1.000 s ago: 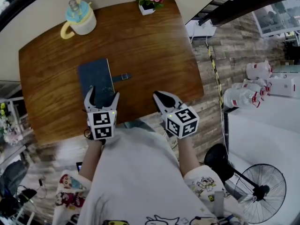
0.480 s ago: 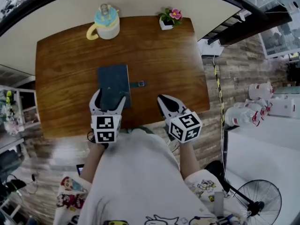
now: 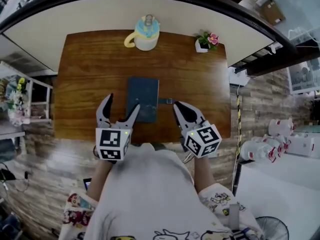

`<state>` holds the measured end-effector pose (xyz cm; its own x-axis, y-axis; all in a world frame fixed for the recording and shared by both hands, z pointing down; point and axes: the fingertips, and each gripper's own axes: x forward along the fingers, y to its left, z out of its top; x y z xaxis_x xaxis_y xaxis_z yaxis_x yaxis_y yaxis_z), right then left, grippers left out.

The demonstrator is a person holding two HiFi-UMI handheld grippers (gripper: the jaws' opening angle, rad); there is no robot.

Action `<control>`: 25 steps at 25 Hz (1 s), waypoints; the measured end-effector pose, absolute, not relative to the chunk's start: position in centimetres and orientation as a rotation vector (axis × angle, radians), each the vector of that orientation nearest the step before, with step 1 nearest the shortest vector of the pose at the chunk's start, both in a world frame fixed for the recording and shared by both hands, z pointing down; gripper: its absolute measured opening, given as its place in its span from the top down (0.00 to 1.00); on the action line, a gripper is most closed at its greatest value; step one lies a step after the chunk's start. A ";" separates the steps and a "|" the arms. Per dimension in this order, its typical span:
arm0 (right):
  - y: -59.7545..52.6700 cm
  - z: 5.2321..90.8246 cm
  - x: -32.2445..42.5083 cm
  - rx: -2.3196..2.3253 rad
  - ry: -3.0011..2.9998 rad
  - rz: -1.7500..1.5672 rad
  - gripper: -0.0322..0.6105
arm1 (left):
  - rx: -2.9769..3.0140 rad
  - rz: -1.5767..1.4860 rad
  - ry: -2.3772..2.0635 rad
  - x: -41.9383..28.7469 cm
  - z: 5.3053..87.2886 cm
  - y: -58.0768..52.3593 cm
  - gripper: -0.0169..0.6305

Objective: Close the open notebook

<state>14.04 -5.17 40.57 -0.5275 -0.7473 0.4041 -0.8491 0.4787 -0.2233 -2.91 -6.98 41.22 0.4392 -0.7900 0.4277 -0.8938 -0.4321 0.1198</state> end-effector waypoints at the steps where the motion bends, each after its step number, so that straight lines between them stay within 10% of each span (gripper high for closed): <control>1: -5.5 40.1 13.6 1.358 -2.491 0.568 0.93 | 2.372 0.419 -1.460 -3.5 40.5 -7.0 0.41; 25: -5.1 33.4 12.4 1.435 -2.604 0.344 0.94 | 2.457 0.190 -1.458 -5.4 33.2 -7.1 0.42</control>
<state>12.38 -5.06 33.35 -0.5317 -0.8127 0.2384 -0.8467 0.5165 -0.1278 -5.35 -7.08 33.21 0.4828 -0.8387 0.2519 -0.8753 -0.4529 0.1694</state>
